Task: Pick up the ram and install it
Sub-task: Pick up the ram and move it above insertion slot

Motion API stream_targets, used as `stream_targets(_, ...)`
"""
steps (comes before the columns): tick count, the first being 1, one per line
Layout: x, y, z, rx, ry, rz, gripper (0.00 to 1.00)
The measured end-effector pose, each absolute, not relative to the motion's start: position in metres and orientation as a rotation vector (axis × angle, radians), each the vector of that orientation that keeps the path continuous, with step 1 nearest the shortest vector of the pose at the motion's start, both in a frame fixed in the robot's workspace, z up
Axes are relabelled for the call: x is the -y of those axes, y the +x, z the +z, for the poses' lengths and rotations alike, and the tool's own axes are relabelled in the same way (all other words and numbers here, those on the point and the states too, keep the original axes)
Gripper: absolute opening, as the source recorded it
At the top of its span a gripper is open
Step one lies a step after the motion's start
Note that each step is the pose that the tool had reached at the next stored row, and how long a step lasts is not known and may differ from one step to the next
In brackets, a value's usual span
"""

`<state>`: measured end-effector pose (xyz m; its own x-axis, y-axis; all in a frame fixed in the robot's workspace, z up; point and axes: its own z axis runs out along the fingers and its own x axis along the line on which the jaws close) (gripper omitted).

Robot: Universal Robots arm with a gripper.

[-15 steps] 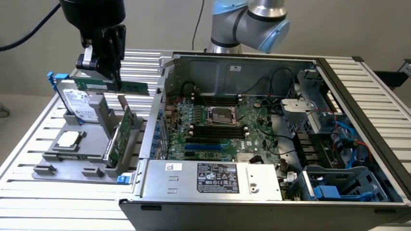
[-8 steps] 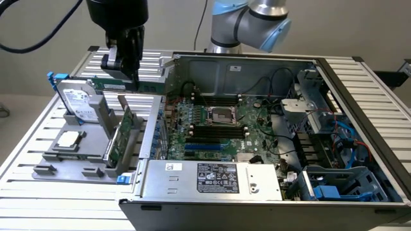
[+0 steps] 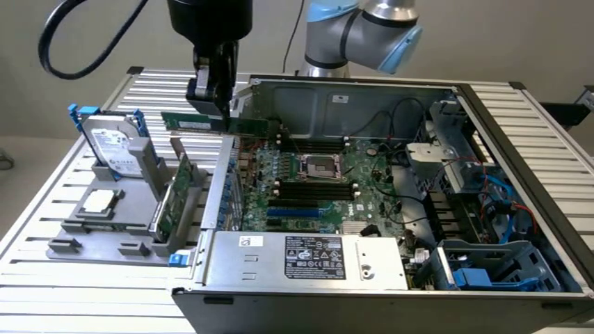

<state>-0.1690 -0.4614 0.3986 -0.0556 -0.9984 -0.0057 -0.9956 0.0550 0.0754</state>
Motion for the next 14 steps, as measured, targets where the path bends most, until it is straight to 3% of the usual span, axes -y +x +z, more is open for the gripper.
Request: stream_targets(14,0.457,-0.105,0.399,2.249,2.128,-0.100,0.14)
